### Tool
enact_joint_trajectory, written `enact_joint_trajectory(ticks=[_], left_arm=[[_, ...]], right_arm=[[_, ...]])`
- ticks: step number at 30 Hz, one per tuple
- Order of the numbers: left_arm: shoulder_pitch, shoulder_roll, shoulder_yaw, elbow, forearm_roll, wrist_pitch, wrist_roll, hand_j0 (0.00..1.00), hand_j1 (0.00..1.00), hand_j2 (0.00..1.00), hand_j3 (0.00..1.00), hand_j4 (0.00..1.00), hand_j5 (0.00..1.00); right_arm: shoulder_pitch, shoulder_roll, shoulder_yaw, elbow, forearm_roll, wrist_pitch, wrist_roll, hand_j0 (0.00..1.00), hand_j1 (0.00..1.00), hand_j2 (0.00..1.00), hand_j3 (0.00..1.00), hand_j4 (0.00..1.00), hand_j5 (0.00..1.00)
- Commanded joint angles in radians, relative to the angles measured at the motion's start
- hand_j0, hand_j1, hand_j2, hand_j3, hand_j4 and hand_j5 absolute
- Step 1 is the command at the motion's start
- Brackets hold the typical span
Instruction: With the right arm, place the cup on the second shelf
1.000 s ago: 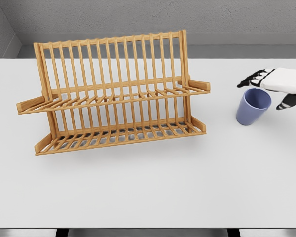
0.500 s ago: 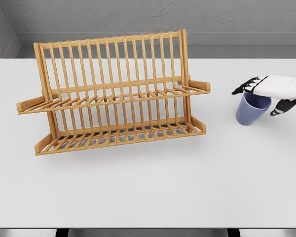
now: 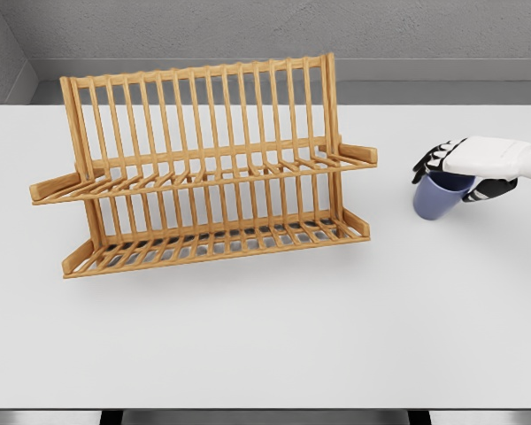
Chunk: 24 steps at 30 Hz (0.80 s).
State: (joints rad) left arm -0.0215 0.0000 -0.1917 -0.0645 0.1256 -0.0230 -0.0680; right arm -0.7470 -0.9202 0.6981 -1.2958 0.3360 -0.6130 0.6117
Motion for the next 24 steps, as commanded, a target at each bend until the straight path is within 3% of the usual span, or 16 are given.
enact_joint_trajectory(ticks=[1, 24], left_arm=[[0.0, 0.0, 0.0, 0.0, 0.0, 0.0, 0.0, 1.0, 1.0, 1.0, 1.0, 1.0, 1.0], [0.0, 0.0, 0.0, 0.0, 0.0, 0.0, 0.0, 1.0, 1.0, 1.0, 1.0, 1.0, 1.0]], right_arm=[[-0.002, 0.0, 0.001, -0.002, -0.006, 0.002, -0.001, 0.71, 0.71, 0.71, 0.71, 0.71, 0.71], [-0.1, 0.02, -0.04, 0.007, -0.015, 0.002, -0.001, 0.65, 0.65, 0.65, 0.65, 0.65, 0.65]])
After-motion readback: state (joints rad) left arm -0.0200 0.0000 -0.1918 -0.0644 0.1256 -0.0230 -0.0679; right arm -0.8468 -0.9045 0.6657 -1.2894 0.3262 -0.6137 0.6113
